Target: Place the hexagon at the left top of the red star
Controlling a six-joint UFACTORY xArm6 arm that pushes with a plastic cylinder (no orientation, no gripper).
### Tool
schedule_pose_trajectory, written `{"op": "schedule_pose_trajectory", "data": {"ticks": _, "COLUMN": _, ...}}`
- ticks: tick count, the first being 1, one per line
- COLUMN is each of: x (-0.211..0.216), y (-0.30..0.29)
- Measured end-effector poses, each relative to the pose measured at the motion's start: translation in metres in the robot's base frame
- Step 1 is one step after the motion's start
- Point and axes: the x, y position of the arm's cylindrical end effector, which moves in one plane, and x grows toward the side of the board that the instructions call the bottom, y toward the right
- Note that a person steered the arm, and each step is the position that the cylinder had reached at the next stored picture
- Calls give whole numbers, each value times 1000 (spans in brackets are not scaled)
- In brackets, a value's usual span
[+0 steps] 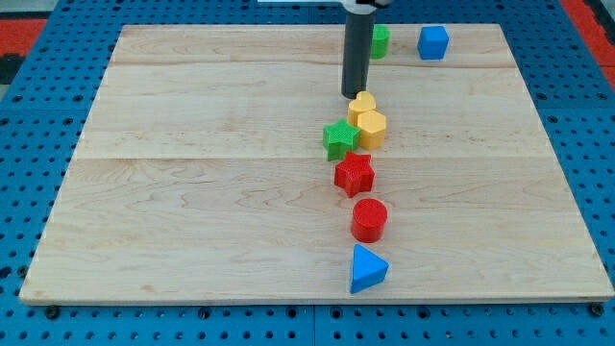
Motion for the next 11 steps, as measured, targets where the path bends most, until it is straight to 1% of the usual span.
{"op": "schedule_pose_trajectory", "data": {"ticks": 1, "x": 26, "y": 34}}
{"op": "schedule_pose_trajectory", "data": {"ticks": 2, "x": 57, "y": -30}}
{"op": "schedule_pose_trajectory", "data": {"ticks": 3, "x": 77, "y": -61}}
{"op": "schedule_pose_trajectory", "data": {"ticks": 4, "x": 56, "y": -45}}
{"op": "schedule_pose_trajectory", "data": {"ticks": 5, "x": 49, "y": 24}}
{"op": "schedule_pose_trajectory", "data": {"ticks": 6, "x": 103, "y": 6}}
{"op": "schedule_pose_trajectory", "data": {"ticks": 7, "x": 123, "y": -30}}
{"op": "schedule_pose_trajectory", "data": {"ticks": 8, "x": 125, "y": -10}}
{"op": "schedule_pose_trajectory", "data": {"ticks": 9, "x": 142, "y": -16}}
{"op": "schedule_pose_trajectory", "data": {"ticks": 10, "x": 153, "y": -39}}
{"op": "schedule_pose_trajectory", "data": {"ticks": 11, "x": 157, "y": 65}}
